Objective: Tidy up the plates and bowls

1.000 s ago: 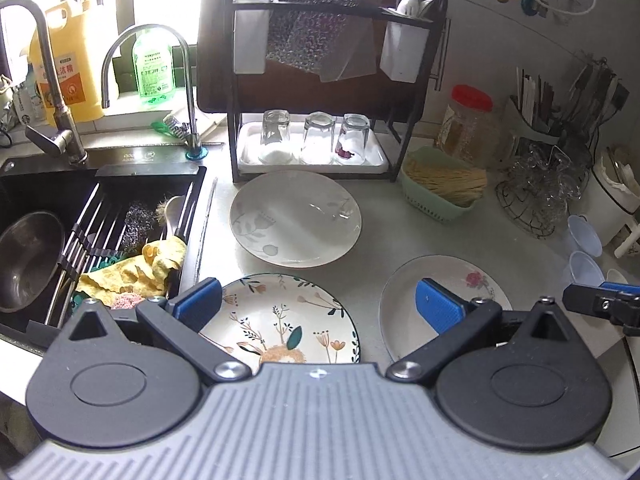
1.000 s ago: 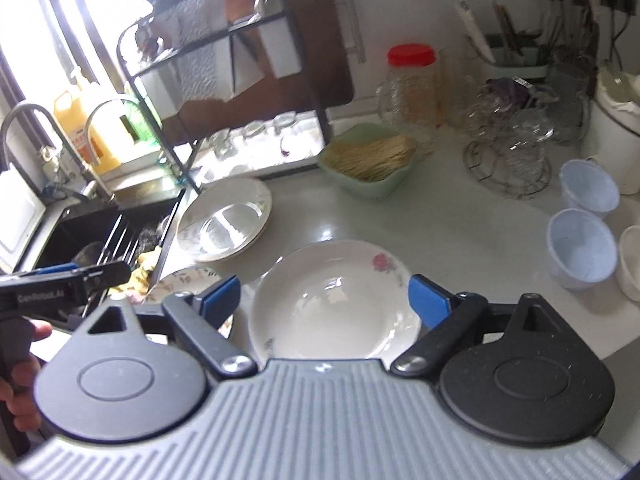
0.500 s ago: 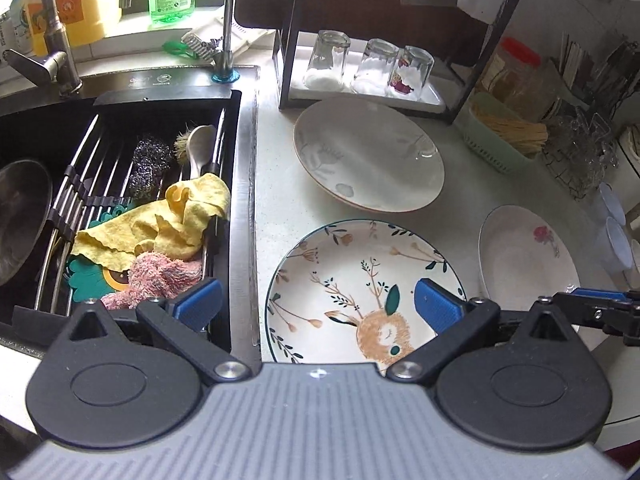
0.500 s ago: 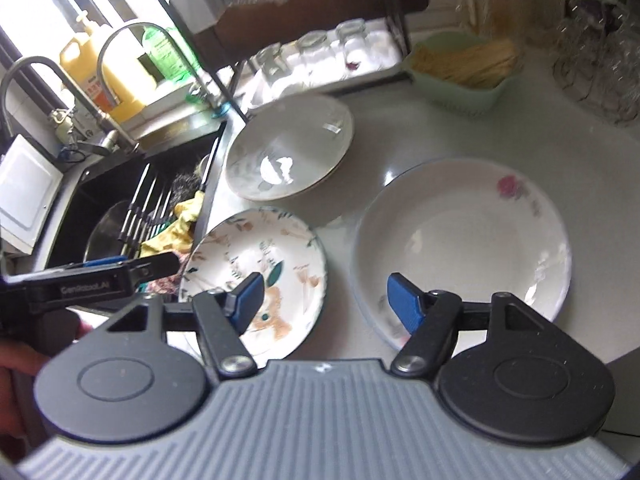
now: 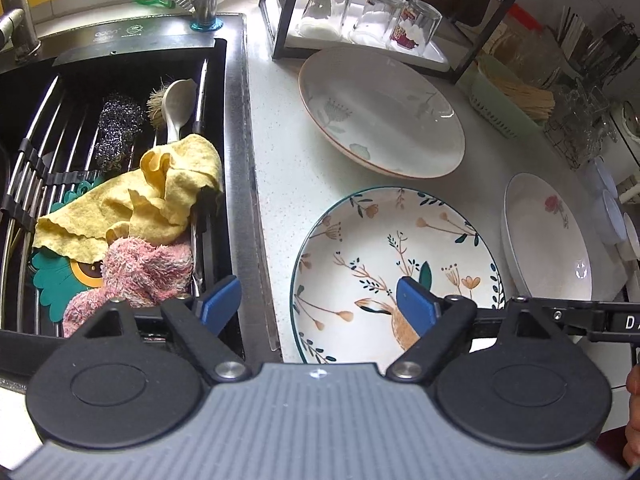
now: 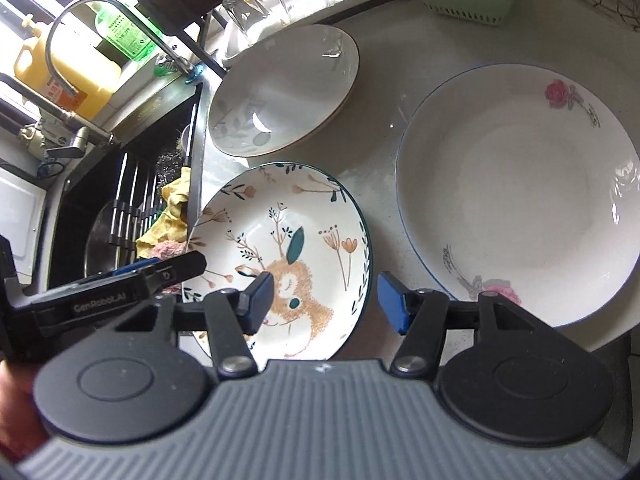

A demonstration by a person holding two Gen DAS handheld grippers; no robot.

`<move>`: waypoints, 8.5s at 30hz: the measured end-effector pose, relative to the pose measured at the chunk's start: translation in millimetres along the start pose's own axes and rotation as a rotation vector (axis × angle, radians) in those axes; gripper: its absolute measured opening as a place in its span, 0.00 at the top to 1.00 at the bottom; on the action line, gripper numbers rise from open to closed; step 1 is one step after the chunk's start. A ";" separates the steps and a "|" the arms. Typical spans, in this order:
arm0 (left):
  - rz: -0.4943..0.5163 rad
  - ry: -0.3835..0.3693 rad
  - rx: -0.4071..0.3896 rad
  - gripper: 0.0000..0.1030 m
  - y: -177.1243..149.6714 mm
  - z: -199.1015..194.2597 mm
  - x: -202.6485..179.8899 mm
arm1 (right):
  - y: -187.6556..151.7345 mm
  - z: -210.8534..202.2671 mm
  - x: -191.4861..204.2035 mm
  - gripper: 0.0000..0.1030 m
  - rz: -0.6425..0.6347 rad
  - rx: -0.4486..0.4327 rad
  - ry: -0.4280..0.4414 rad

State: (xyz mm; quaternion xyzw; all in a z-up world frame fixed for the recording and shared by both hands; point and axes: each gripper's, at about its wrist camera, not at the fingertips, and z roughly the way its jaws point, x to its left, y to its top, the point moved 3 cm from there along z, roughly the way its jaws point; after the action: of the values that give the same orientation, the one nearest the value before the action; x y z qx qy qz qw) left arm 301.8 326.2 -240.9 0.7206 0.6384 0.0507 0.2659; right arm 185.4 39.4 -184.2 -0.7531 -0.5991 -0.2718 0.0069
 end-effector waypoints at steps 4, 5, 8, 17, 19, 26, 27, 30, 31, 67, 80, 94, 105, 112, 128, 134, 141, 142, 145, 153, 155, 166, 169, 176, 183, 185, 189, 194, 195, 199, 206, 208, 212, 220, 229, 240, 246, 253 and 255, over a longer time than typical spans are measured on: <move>0.010 -0.013 0.021 0.25 7.3 6.0 7.1 | 3.2 5.6 -6.3 0.60 0.066 -0.005 -0.042; 0.007 -0.024 0.023 0.29 9.2 6.8 8.7 | 3.9 6.3 -7.1 0.62 0.073 -0.003 -0.044; -0.003 -0.042 0.039 0.40 15.3 11.6 14.7 | 5.4 11.3 -11.8 0.71 0.105 0.015 -0.057; -0.013 -0.098 0.104 0.63 19.1 29.9 11.0 | 11.1 24.9 -17.7 0.81 0.117 0.047 -0.077; -0.019 -0.099 0.113 0.64 19.5 31.0 10.6 | 9.4 28.5 -16.5 0.81 0.101 0.060 -0.084; 0.011 -0.148 0.148 0.63 22.6 37.7 13.9 | 7.9 41.4 -19.6 0.80 0.111 0.102 -0.066; 0.010 -0.153 0.150 0.63 22.6 38.7 14.5 | 7.9 41.8 -20.1 0.80 0.117 0.097 -0.060; -0.037 -0.157 0.170 0.62 23.9 40.3 18.7 | 7.2 41.8 -21.9 0.80 0.132 0.095 -0.043; -0.035 -0.157 0.178 0.62 24.5 40.7 18.0 | 7.0 41.5 -22.9 0.80 0.143 0.096 -0.038; 0.001 -0.349 0.142 0.62 88.8 -5.8 -40.1 | 21.0 -51.5 -63.5 0.80 0.265 -0.082 0.071; -0.002 -0.324 0.154 0.62 84.4 12.9 -105.8 | 41.7 -70.0 -123.6 0.80 0.221 -0.085 0.104; -0.087 -0.272 0.168 0.62 80.7 48.3 -171.0 | 77.6 -66.5 -194.5 0.80 0.163 -0.035 0.134; -0.041 -0.188 0.257 0.62 78.2 84.1 -205.8 | 80.5 -52.4 -230.3 0.79 0.183 -0.035 0.137; -0.014 -0.131 0.279 0.62 77.7 96.3 -208.0 | 82.7 -45.8 -228.4 0.78 0.137 -0.044 0.126; -0.118 -0.141 0.315 0.52 77.8 100.7 -193.5 | 71.7 -35.3 -220.6 0.79 0.150 -0.078 0.095; -0.124 -0.135 0.316 0.52 77.8 95.5 -191.1 | 71.0 -30.9 -216.6 0.79 0.142 -0.072 0.091; -0.186 -0.129 0.326 0.52 79.1 88.1 -184.7 | 70.5 -29.9 -218.1 0.80 0.157 -0.082 0.098; -0.197 -0.130 0.327 0.51 77.9 88.5 -183.0 | 70.5 -29.9 -218.5 0.81 0.161 -0.084 0.101; -0.239 -0.141 0.335 0.52 72.6 89.6 -175.4 | 70.2 -30.2 -218.1 0.80 0.158 -0.089 0.101; -0.236 -0.159 0.294 0.52 71.4 77.1 -180.1 | 72.5 -38.8 -215.8 0.80 0.126 -0.132 0.058; -0.204 -0.149 0.272 0.51 72.6 71.5 -186.5 | 73.9 -42.7 -214.4 0.81 0.110 -0.148 0.045; -0.016 -0.133 0.147 0.51 76.8 34.6 -236.7 | 80.3 -76.3 -203.7 0.81 0.015 -0.252 -0.026; 0.019 -0.119 0.106 0.51 78.8 22.2 -248.4 | 81.9 -90.0 -201.0 0.81 0.000 -0.281 -0.031; 0.085 -0.099 0.011 0.51 81.7 -6.6 -271.7 | 78.6 -127.2 -192.6 0.80 -0.043 -0.355 -0.027; 0.131 -0.081 -0.100 0.51 77.7 -41.4 -292.4 | 74.9 -163.9 -185.7 0.79 -0.066 -0.424 -0.008; 0.145 -0.078 -0.133 0.51 75.8 -51.0 -297.7 | 72.9 -174.3 -183.1 0.79 -0.082 -0.448 -0.004; 0.170 -0.070 -0.168 0.51 70.9 -63.7 -305.9 | 68.4 -189.9 -179.0 0.79 -0.103 -0.478 -0.008; 0.172 -0.051 -0.209 0.51 64.9 -76.3 -308.3 | 62.2 -205.4 -176.7 0.79 -0.111 -0.511 -0.016; 0.169 -0.056 -0.220 0.51 63.8 -78.8 -307.4 | 61.1 -207.5 -176.5 0.79 -0.114 -0.516 -0.018; 0.171 -0.023 -0.254 0.49 53.2 -86.4 -293.4 | 55.8 -211.1 -172.9 0.79 -0.137 -0.524 -0.026; 0.086 0.035 -0.239 0.41 45.2 -85.5 -262.6 | 47.3 -202.0 -164.2 0.79 -0.179 -0.507 -0.013; 0.077 0.038 -0.249 0.39 43.7 -86.3 -261.3 | 46.0 -199.4 -160.4 0.79 -0.203 -0.508 -0.013; 0.092 0.045 -0.252 0.37 42.1 -84.3 -264.3 | 47.3 -196.1 -154.8 0.79 -0.237 -0.514 -0.017; 0.081 0.086 -0.243 0.32 34.7 -85.6 -254.9 | 50.7 -185.8 -140.2 0.79 -0.283 -0.517 0.012; 0.009 0.114 -0.211 0.32 31.2 -86.9 -219.5 | 44.0 -171.0 -121.0 0.79 -0.339 -0.476 0.007; -0.014 0.134 -0.249 0.32 48.0 -92.8 -199.6 | 54.8 -149.0 -95.5 0.79 -0.395 -0.417 0.010; -0.019 0.138 -0.222 0.25 65.6 -75.3 -189.2 | 69.0 -133.2 -91.3 0.47 -0.371 -0.384 -0.004; -0.012 0.183 -0.236 0.09 100.2 -60.7 -171.1 | 91.5 -118.8 -81.9 0.21 -0.368 -0.370 -0.011; 0.009 0.168 -0.215 0.06 110.5 -54.5 -167.6 | 98.0 -112.2 -79.2 0.21 -0.371 -0.359 -0.006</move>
State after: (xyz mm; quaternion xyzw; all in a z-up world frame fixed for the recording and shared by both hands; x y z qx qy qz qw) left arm 347.9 180.0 -100.3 0.6838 0.6463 0.1803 0.2868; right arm 218.6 -97.0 -90.7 -0.6202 -0.6692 -0.3683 -0.1785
